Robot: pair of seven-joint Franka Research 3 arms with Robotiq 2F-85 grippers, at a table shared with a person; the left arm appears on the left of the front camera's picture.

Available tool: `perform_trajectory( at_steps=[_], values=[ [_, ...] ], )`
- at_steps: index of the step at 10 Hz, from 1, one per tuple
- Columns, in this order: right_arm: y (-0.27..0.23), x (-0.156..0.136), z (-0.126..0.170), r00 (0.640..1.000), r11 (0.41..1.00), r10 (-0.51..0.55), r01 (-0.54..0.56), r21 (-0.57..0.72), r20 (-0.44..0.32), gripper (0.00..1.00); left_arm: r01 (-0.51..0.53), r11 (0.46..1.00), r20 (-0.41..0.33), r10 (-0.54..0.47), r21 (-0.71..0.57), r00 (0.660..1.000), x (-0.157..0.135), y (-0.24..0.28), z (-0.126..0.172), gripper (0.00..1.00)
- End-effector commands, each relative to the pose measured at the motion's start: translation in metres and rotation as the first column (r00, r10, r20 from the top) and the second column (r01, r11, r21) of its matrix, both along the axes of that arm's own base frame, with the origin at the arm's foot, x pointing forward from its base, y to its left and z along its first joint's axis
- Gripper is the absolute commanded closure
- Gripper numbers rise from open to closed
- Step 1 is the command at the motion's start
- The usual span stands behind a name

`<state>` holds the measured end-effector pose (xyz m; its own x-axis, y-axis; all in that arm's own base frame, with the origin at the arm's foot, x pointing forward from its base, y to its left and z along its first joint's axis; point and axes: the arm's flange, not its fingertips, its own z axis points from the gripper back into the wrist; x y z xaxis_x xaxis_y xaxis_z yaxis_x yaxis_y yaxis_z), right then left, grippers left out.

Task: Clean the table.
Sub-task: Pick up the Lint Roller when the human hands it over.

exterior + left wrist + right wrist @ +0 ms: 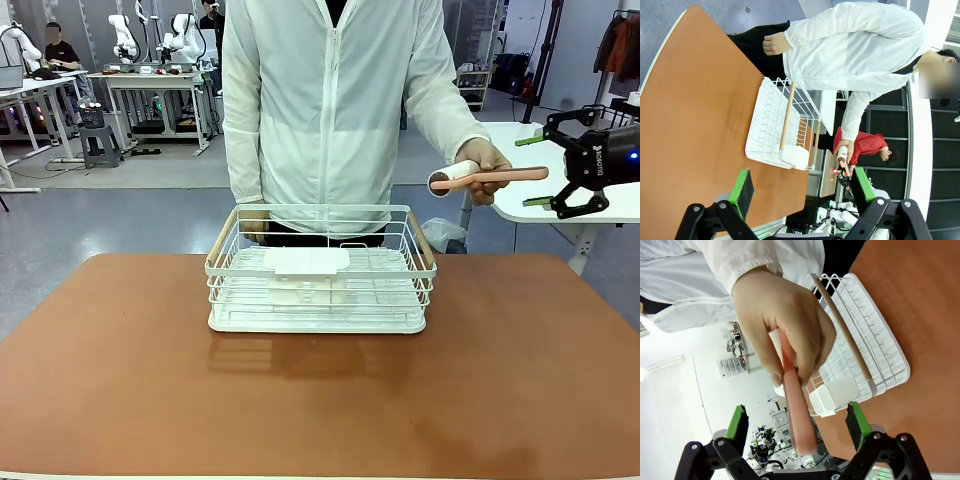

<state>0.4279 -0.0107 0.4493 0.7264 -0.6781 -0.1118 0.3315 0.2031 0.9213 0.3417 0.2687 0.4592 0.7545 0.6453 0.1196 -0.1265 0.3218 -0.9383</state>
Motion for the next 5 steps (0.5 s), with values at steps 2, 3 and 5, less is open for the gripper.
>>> perform_trajectory(
  at_steps=[2,3,5],
  values=[
    [0.0085,0.0188,-0.0128,0.999,1.000,0.001,0.000,-0.016,0.053,0.00,0.007,1.000,0.023,-0.007,-0.011,1.000,-0.0016,0.0014,0.0018,0.00],
    [0.0076,0.0214,-0.0146,0.998,1.000,0.005,-0.004,-0.011,0.059,0.00,0.007,1.000,0.023,-0.007,-0.011,1.000,-0.0016,0.0014,0.0018,0.00],
    [0.0046,0.0222,-0.0172,0.997,1.000,-0.001,0.002,-0.013,0.075,0.18,0.007,1.000,0.023,-0.007,-0.011,1.000,-0.0016,0.0014,0.0018,0.00]
  ],
)
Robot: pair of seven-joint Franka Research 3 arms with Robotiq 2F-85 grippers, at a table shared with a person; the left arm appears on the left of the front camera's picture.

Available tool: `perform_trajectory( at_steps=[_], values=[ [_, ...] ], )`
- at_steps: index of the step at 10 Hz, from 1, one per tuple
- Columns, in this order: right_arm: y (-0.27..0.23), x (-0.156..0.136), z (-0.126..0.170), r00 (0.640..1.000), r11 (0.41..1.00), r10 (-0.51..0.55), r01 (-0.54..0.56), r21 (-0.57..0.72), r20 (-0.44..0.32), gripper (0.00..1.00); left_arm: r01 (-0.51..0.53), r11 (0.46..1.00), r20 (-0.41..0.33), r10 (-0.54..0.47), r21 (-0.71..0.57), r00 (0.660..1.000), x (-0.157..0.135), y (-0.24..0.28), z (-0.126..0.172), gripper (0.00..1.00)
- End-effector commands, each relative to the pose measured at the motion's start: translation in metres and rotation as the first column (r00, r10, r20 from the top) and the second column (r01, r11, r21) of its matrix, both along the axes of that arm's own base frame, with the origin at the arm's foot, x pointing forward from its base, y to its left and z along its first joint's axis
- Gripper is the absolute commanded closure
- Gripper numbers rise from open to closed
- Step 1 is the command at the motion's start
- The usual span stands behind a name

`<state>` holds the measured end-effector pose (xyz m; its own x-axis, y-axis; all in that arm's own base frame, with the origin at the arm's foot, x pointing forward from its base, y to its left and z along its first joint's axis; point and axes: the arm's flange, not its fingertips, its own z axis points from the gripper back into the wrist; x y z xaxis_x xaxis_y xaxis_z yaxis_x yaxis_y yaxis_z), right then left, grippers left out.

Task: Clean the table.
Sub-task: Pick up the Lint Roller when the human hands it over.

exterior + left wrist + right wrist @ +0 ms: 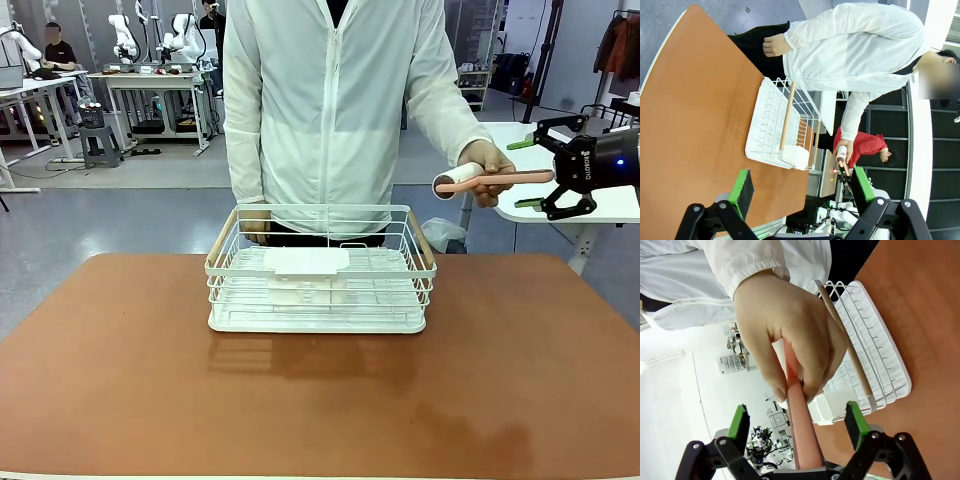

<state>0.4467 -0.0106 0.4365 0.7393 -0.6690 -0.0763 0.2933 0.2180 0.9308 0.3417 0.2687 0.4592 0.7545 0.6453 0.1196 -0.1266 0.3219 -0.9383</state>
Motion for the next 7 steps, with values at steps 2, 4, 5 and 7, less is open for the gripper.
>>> perform_trajectory(
  at_steps=[2,4,5,7],
  values=[
    [0.0029,0.0028,-0.0045,0.999,1.000,-0.020,0.020,0.000,0.046,0.37,0.007,1.000,0.023,-0.007,-0.011,1.000,-0.0015,0.0014,0.0017,0.00],
    [0.0037,0.0027,-0.0050,0.999,1.000,-0.018,0.017,0.003,0.046,0.56,0.007,1.000,0.023,-0.007,-0.011,1.000,-0.0015,0.0014,0.0017,0.00],
    [0.0034,0.0030,-0.0046,0.999,1.000,-0.020,0.020,0.004,0.048,0.57,0.007,1.000,0.023,-0.007,-0.011,1.000,-0.0015,0.0014,0.0017,0.00],
    [0.0017,0.0036,-0.0039,0.998,1.000,-0.028,0.027,0.003,0.052,0.77,0.007,1.000,0.023,-0.007,-0.011,1.000,-0.0015,0.0014,0.0017,0.00]
  ],
)
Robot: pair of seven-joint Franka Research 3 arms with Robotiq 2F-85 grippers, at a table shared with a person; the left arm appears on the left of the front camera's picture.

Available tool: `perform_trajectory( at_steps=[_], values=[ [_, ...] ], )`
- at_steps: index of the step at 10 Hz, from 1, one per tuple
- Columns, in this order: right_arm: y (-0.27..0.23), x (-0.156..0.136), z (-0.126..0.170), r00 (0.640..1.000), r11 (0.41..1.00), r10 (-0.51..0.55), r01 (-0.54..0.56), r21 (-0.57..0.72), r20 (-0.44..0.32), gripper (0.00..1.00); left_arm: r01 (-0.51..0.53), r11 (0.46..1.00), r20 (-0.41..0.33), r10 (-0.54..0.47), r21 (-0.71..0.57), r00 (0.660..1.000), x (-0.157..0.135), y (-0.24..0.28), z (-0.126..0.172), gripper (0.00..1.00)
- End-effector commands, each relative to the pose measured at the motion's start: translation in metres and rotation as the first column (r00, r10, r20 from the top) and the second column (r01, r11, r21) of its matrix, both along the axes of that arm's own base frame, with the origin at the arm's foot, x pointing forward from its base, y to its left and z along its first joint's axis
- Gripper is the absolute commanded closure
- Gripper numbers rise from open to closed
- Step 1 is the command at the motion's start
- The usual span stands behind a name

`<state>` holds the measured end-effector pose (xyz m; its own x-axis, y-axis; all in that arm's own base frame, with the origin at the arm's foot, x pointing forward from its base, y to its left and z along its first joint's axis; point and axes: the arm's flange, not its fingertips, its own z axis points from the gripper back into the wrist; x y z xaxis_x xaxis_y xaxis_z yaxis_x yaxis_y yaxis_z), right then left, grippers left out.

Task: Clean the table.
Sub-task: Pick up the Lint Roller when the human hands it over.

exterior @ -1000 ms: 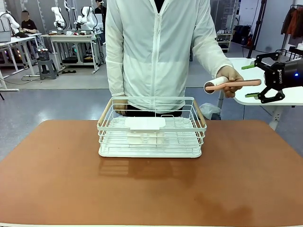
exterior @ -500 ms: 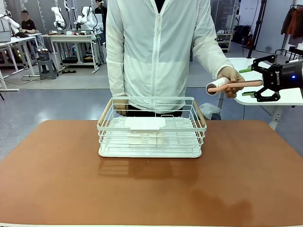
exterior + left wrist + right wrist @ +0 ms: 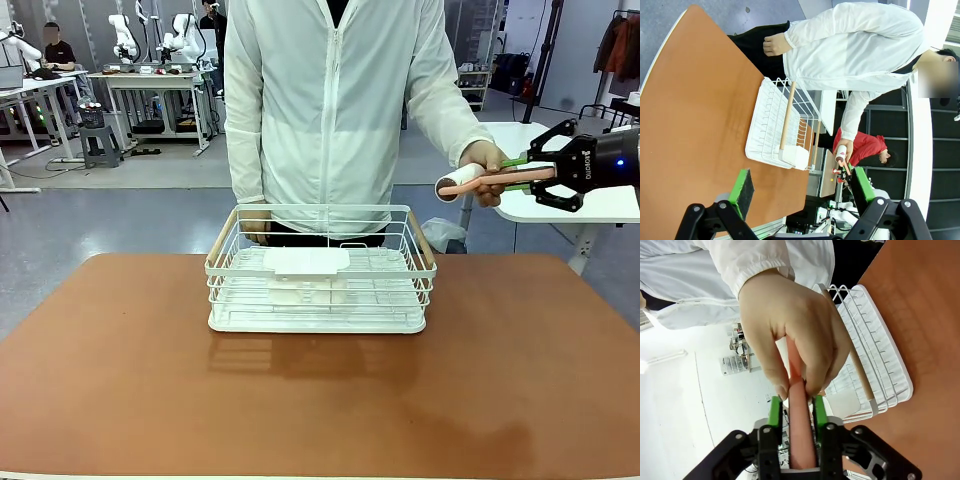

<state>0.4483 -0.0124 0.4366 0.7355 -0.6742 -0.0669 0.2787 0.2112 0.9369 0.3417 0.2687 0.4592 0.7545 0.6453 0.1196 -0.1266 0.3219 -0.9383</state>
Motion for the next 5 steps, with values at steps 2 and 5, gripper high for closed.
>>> perform_trajectory(
  at_steps=[2,5],
  values=[
    [0.0020,0.0026,-0.0033,0.999,1.000,-0.027,0.027,-0.001,0.039,0.96,0.007,1.000,0.023,-0.007,-0.011,1.000,-0.0015,0.0014,0.0017,0.00],
    [0.0014,0.0025,-0.0044,0.999,1.000,-0.024,0.024,-0.003,0.040,1.00,0.007,1.000,0.023,-0.007,-0.011,1.000,-0.0015,0.0014,0.0017,0.00]
  ],
)
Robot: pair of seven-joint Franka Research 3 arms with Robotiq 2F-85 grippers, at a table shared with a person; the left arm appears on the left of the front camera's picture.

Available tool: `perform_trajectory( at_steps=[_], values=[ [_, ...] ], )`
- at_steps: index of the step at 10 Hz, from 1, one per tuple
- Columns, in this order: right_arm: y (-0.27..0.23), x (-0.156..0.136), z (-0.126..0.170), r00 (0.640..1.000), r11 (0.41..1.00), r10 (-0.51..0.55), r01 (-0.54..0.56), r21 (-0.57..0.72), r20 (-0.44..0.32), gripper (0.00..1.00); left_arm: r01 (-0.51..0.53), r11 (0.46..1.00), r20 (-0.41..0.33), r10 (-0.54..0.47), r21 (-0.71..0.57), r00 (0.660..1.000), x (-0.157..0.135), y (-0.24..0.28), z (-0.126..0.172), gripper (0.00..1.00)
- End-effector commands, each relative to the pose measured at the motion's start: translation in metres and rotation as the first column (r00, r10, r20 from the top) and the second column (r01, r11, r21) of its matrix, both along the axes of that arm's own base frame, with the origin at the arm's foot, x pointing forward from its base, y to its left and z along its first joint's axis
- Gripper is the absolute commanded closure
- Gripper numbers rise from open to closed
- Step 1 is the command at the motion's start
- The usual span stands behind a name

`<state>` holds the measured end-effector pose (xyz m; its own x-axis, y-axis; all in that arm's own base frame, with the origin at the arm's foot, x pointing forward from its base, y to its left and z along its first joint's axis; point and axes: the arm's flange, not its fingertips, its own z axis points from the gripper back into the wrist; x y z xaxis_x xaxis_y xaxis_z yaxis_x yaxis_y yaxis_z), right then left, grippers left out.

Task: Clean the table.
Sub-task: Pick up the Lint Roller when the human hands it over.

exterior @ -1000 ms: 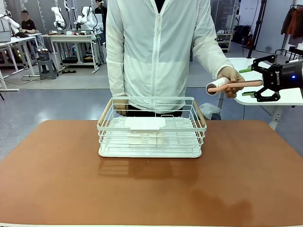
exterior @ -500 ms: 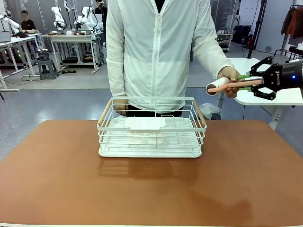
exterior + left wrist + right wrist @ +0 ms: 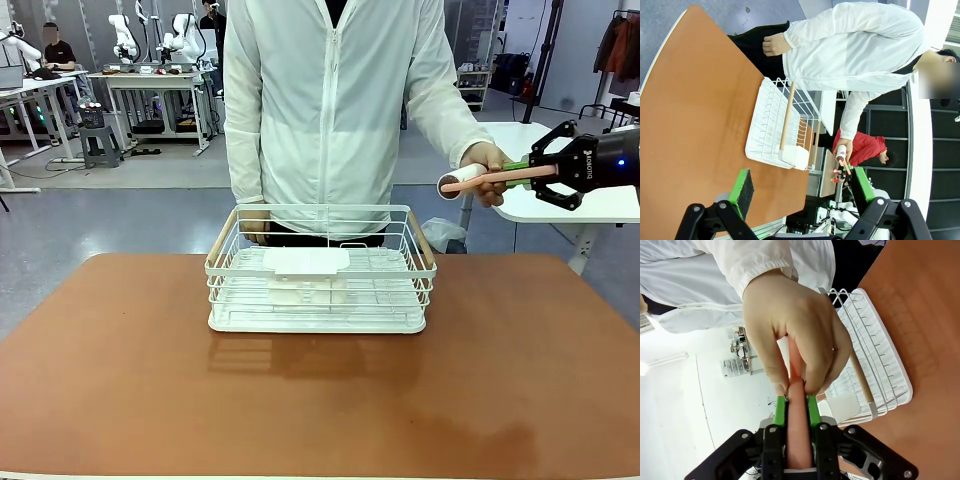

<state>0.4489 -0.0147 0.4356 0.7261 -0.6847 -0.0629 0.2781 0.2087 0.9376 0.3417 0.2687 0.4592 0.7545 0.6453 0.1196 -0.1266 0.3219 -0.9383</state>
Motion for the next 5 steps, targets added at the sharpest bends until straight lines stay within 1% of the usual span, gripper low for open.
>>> perform_trajectory(
  at_steps=[1,5],
  values=[
    [0.0002,-0.0002,0.0009,1.000,1.000,0.000,0.000,0.002,0.000,1.00,0.007,1.000,0.023,-0.007,-0.011,1.000,-0.0015,0.0014,0.0017,0.00],
    [0.0002,-0.0002,0.0009,1.000,1.000,0.000,0.000,0.002,0.000,1.00,0.007,1.000,0.023,-0.007,-0.011,1.000,-0.0015,0.0014,0.0017,0.00]
  ],
)
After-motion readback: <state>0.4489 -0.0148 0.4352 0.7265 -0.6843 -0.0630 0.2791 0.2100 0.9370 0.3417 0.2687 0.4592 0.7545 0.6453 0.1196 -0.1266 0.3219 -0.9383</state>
